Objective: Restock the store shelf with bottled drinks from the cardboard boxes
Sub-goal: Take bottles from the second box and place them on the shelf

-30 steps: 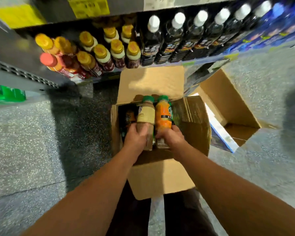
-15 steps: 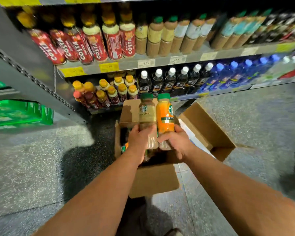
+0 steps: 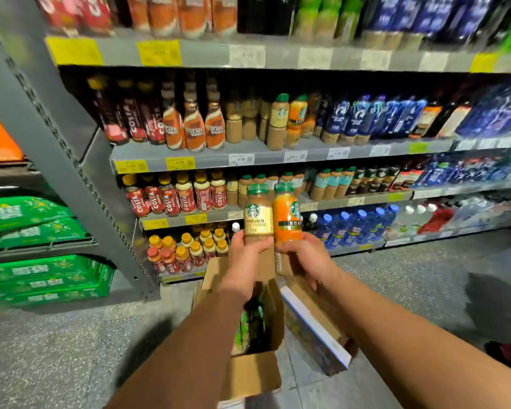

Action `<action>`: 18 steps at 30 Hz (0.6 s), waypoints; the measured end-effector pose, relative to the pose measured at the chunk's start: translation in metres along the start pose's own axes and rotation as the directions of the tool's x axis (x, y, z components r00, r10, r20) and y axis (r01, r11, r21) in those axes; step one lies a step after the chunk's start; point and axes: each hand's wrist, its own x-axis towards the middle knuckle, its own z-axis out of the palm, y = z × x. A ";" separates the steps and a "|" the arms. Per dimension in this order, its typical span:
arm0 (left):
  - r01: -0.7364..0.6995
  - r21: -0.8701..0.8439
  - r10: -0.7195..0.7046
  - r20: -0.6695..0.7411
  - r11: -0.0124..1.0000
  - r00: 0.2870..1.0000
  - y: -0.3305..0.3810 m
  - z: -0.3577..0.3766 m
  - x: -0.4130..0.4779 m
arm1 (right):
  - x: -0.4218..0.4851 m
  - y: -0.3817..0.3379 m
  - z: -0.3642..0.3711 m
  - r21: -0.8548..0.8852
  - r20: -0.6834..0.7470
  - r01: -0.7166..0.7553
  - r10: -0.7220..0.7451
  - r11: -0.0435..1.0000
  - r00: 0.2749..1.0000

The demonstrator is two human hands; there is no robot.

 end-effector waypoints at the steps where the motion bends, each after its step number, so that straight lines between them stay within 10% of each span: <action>1: -0.017 0.012 0.017 0.001 1.000 1.000 0.008 0.003 -0.003 | -0.004 -0.008 -0.002 -0.016 -0.001 0.021 -0.021 1.000 1.000; 18: -0.139 0.043 0.134 0.106 0.989 0.985 0.117 0.020 0.077 | 0.042 -0.114 0.020 0.065 -0.158 0.115 -0.103 0.991 0.982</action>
